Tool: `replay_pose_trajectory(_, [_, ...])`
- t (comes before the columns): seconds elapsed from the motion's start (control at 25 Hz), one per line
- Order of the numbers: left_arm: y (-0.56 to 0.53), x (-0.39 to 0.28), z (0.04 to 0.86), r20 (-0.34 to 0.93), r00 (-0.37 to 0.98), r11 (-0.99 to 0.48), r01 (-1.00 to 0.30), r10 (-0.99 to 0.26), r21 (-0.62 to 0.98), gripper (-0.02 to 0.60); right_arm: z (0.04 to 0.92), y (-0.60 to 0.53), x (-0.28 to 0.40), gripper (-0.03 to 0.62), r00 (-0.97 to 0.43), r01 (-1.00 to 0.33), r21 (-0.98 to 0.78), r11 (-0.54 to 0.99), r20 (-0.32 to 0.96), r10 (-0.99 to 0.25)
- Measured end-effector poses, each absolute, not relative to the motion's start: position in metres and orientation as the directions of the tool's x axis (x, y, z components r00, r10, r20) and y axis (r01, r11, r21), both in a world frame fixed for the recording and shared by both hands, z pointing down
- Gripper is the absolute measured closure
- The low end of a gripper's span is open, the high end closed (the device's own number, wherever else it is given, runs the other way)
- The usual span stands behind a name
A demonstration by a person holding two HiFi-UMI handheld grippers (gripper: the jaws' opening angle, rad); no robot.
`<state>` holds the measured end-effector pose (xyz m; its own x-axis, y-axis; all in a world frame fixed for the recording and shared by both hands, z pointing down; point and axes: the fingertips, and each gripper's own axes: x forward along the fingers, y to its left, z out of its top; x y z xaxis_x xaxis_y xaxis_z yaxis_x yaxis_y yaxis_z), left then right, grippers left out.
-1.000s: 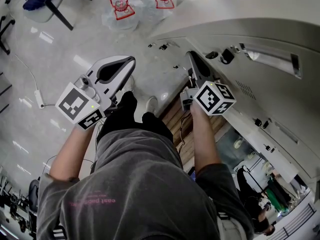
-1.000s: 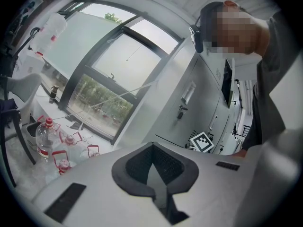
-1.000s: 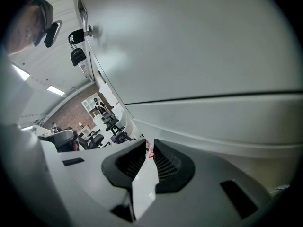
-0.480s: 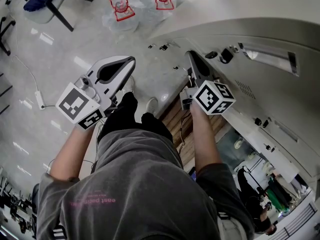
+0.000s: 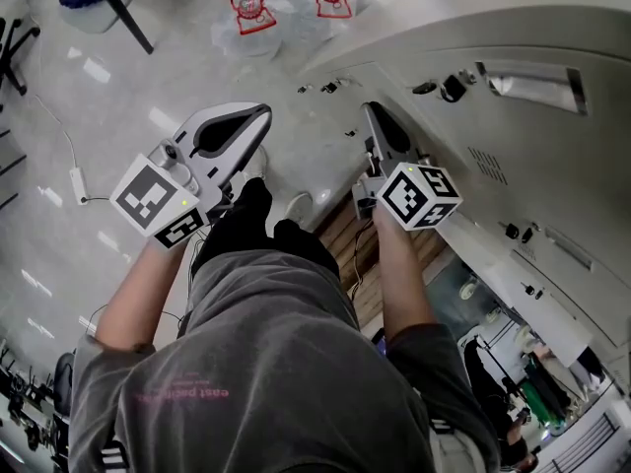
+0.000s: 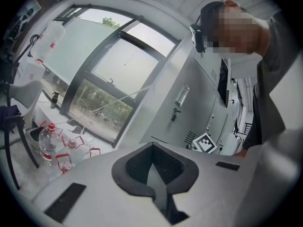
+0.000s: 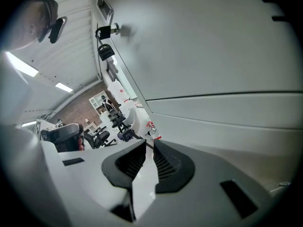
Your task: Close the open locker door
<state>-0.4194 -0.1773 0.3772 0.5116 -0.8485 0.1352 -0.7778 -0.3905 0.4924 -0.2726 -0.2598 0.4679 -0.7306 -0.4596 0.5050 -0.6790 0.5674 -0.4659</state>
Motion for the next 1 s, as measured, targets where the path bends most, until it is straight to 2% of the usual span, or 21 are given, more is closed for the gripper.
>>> replay_pose_trajectory(0.4, [-0.129,-0.377,0.339,0.084,0.498,-0.414,-0.793,-0.863,0.446,0.568,0.414,-0.208,-0.243,0.534,-0.774,-0.627,-0.422,0.655,0.432,-0.463])
replay_pose_trajectory(1.0, [-0.015,-0.281,0.268,-0.019,0.469,-0.449,-0.833,-0.883,0.323,0.568,0.329,-0.092,-0.135,0.534,-0.818,-0.575,-0.363,0.733,0.276,-0.505])
